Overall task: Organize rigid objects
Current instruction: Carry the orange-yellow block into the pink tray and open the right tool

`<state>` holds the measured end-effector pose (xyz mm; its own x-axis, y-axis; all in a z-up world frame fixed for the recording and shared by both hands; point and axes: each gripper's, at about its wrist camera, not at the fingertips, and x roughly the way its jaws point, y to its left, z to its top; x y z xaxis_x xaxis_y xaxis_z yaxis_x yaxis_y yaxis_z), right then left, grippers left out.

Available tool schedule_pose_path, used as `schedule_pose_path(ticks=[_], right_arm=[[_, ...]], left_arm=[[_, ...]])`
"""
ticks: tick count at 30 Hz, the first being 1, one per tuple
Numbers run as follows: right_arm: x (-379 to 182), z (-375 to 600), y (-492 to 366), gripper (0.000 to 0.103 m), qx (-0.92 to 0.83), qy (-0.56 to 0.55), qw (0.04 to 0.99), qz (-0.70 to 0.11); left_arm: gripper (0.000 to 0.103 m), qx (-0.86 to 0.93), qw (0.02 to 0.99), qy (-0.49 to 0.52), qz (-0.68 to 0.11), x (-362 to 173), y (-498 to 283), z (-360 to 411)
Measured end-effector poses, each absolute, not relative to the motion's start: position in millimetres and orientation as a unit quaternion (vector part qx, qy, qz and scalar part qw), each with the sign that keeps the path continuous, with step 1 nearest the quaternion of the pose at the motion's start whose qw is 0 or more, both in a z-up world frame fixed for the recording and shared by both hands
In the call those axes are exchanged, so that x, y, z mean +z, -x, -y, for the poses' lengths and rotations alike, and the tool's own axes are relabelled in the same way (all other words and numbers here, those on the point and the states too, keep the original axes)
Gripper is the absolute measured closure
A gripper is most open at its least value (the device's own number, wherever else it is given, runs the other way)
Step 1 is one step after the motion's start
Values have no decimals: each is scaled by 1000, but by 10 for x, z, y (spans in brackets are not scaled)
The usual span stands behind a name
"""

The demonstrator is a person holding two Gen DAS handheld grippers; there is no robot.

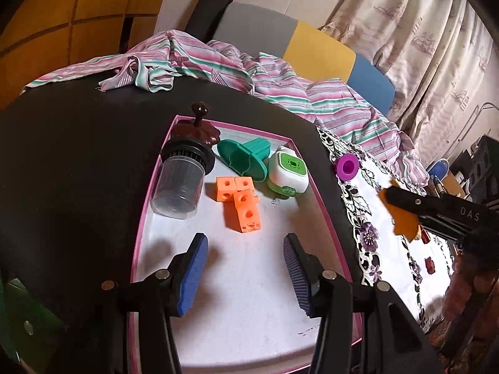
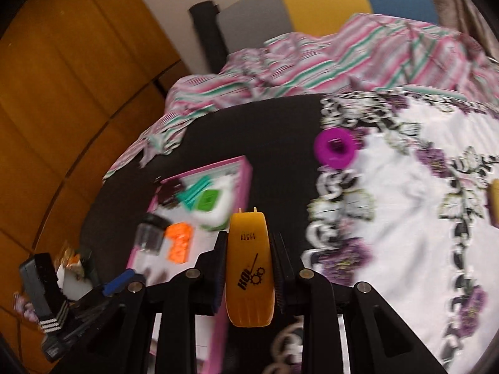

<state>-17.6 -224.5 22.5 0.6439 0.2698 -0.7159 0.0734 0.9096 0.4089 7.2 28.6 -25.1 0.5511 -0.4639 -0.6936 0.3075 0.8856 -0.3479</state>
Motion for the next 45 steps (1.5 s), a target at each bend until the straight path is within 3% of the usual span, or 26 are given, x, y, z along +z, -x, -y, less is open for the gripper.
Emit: schedule_pose_path(ticks=[12,26,30,45], right_arm=[[38,1557,-129,76,94,-158,876,-445],[-78,1395,-114,76,94,-134,872,-461],[-26,1356,-65,63,77,-102,882,-453],[-8,1328,-2,61,74,-81,886,-451]], left_arm=[[52,-217,875,115,-418,-236,-19,-478],[52,-203,873,127,-425,-285,-13,-617],[52,-208,872,120,-427,-287,3,-561],[52,-210,871,111,-430,-252,22,-462]])
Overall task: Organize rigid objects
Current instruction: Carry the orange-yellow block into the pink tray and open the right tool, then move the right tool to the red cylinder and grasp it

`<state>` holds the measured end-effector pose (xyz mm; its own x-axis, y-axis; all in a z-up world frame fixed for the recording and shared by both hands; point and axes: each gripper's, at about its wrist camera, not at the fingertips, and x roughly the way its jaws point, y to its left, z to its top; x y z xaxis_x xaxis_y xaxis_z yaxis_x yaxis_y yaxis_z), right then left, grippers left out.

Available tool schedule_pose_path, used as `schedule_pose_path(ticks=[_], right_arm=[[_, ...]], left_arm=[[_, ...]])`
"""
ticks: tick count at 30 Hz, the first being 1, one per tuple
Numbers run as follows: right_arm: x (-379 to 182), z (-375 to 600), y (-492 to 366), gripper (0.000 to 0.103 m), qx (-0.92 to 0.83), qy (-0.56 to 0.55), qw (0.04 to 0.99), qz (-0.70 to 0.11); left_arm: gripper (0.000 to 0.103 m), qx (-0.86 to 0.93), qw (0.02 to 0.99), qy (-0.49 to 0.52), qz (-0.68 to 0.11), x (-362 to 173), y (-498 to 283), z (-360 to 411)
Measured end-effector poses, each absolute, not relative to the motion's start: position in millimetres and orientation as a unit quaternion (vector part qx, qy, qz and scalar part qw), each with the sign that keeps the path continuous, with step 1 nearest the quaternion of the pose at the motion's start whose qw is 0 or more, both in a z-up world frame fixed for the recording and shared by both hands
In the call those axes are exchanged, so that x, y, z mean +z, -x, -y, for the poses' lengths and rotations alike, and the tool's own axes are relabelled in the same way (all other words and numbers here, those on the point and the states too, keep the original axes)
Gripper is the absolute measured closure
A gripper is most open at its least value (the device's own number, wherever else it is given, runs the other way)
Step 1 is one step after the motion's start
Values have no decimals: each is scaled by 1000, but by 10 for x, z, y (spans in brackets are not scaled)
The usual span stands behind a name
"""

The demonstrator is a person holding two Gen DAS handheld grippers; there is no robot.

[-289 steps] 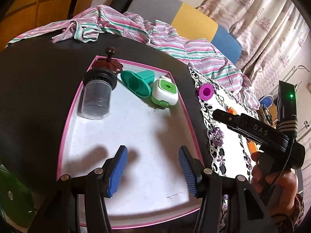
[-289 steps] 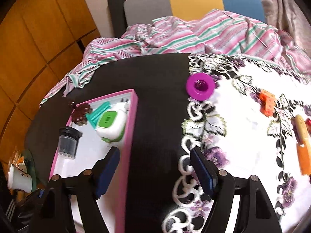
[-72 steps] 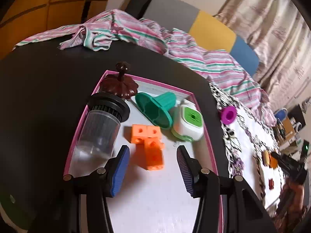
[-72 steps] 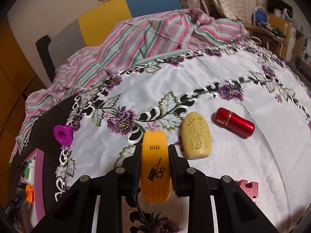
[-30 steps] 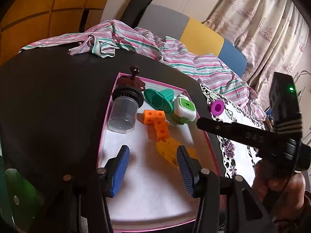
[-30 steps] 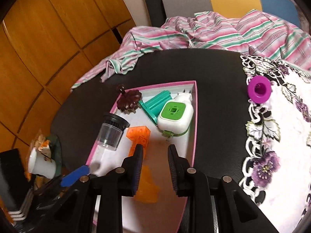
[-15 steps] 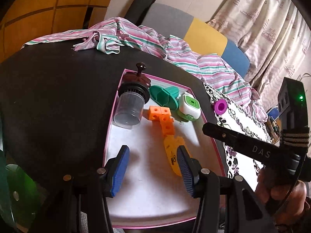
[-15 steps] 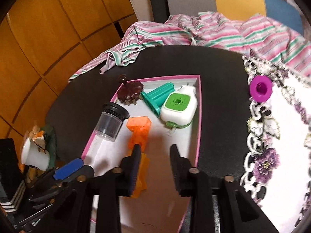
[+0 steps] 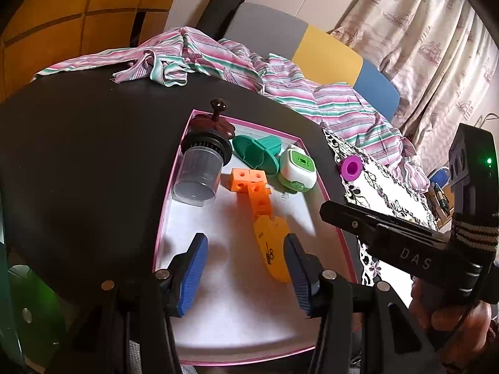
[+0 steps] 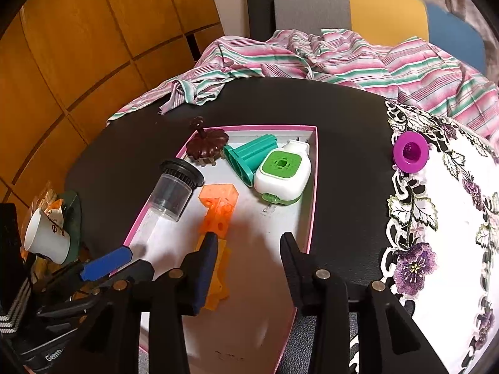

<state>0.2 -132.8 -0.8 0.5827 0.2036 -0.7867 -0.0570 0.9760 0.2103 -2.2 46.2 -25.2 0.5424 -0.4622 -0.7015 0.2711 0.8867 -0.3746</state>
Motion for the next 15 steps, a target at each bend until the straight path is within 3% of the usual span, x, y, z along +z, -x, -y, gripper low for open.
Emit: schedule_pose_path(ticks=[15], right_arm=[[61,2200,242,54,-12,-124,887,-444]], left_arm=[[52,-272,853,69,-439,-181,138,154]])
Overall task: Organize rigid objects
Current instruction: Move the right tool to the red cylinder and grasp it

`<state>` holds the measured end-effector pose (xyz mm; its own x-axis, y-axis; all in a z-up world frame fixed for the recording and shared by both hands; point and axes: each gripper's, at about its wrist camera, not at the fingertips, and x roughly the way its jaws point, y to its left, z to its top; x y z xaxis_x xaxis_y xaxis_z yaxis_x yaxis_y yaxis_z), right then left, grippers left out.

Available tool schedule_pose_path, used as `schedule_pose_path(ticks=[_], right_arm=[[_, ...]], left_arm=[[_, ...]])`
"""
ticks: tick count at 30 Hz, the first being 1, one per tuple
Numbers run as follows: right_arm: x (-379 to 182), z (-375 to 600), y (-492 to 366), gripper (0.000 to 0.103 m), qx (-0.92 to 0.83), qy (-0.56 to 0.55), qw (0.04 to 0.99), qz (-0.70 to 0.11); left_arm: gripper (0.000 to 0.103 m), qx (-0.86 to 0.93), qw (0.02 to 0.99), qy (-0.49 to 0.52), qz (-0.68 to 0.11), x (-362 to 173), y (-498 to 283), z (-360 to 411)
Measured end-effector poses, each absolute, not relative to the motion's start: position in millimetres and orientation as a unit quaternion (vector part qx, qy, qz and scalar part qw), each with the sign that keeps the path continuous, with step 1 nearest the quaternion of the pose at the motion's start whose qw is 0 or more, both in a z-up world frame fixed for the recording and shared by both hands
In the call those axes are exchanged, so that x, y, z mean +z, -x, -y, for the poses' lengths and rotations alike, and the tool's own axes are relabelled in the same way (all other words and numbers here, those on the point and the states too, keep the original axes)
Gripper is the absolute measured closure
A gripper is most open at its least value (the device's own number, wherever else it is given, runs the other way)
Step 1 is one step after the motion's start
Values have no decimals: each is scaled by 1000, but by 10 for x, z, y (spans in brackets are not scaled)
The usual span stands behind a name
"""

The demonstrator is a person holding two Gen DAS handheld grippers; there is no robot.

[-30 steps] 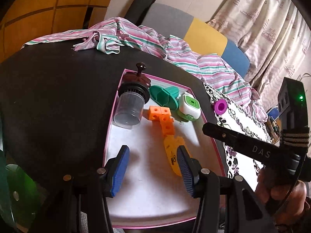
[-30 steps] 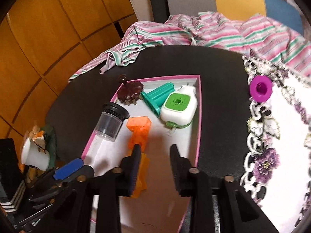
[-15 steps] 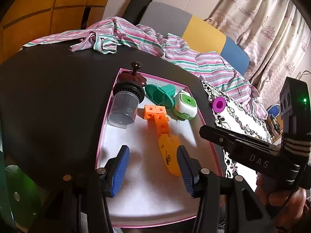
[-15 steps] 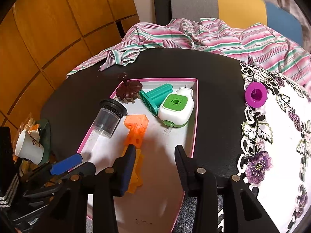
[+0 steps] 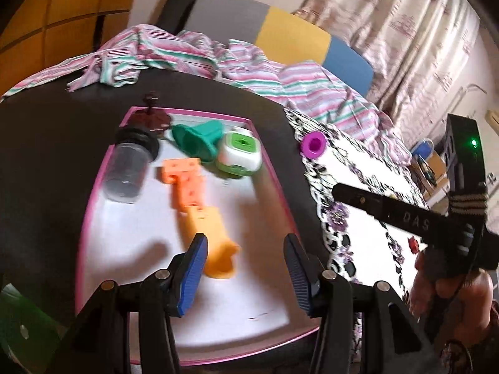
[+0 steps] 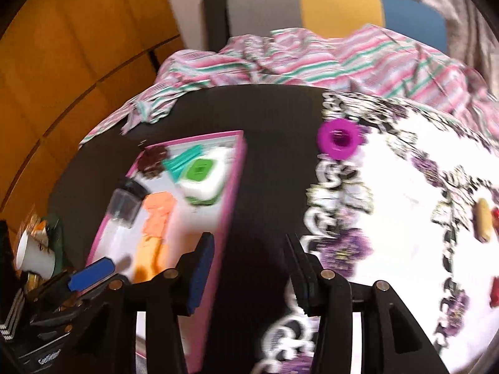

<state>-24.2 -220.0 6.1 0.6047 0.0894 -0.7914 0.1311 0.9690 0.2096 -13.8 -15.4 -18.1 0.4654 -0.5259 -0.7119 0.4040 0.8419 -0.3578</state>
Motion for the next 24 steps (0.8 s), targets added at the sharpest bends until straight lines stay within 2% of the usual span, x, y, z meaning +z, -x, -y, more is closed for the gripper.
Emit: schedule_pose_path(ticks=[4,24], right_arm=[[72,2541,339,48,-49,-145,886,-438],[-96,4727,716,47,-265,-262,822,-431]], left_arm=[[52,-293,848,53,-440,-145,193,378],[51,-356,814,1,-460,-145,361,1116]])
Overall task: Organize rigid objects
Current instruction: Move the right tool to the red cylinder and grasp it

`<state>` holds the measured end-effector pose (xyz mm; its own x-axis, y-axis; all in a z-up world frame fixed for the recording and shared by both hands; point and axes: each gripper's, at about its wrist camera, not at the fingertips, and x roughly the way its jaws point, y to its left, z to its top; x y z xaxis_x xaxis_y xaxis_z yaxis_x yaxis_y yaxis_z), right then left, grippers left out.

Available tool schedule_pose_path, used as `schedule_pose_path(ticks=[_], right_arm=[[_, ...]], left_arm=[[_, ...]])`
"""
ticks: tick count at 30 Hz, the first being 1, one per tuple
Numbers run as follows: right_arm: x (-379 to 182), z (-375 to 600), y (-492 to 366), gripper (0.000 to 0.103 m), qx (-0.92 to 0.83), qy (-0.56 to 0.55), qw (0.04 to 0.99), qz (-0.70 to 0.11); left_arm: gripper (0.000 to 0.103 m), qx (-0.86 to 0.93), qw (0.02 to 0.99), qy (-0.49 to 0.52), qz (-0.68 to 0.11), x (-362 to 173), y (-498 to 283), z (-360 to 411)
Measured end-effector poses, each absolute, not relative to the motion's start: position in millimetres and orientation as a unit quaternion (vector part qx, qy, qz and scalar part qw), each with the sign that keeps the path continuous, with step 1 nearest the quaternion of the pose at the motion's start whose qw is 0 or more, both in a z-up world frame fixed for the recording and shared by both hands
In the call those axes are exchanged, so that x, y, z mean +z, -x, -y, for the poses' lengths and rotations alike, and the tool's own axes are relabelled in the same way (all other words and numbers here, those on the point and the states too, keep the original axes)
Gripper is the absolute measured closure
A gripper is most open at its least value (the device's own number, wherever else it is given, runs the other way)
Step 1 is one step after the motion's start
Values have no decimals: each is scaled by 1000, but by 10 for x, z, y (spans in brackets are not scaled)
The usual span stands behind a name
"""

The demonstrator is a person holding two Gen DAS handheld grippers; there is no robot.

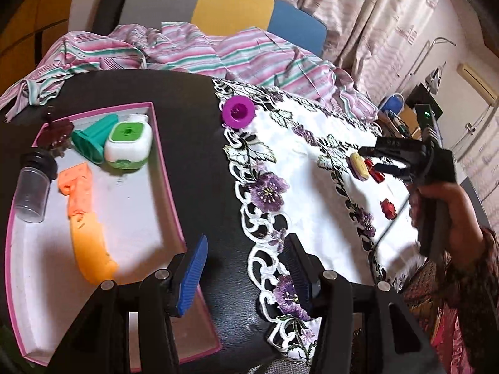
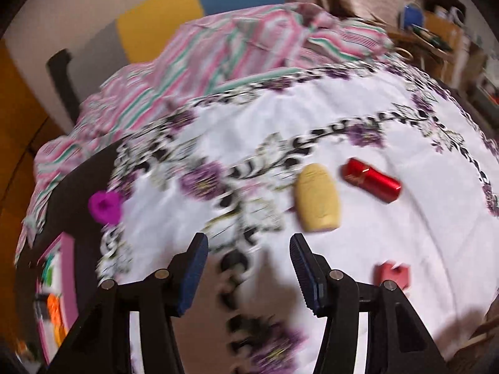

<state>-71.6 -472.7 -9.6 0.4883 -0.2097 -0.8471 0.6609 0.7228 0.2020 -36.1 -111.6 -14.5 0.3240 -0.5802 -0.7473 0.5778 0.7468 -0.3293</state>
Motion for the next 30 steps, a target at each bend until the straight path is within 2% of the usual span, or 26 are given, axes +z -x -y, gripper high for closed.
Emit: schedule_pose_path(ticks=[7,9,12,15,21,26,30], right_arm=[[-436,5280,581,47,-281,-263,799,-463],[-488,5275,556,44,-271,-263,799,-467],[-466,5182,523,40,-231,-272,813,-460],[-361,5084,531,42,-191,-275,828,-450],[-61,5542,749,41,-290,-218,833,-418],[-290,5940,813,41,-311,-215,803,-462],[-456,6038,860,43,-298,-233,803,-460]], left_arm=[[51,-356,812,-13,-462,-136,376,1194],[51,-355,812,-14,-462,-135,366,1210],[51,-356,809,-12,-467,-146,347,1267],[51,-361,805,-18,-470,-152,355,1347],[51,-372,800,-23,-470,-140,393,1451],[51,-376,796,-26,-473,-155,414,1527],[51,-378,794,-34,-475,-166,426,1588]])
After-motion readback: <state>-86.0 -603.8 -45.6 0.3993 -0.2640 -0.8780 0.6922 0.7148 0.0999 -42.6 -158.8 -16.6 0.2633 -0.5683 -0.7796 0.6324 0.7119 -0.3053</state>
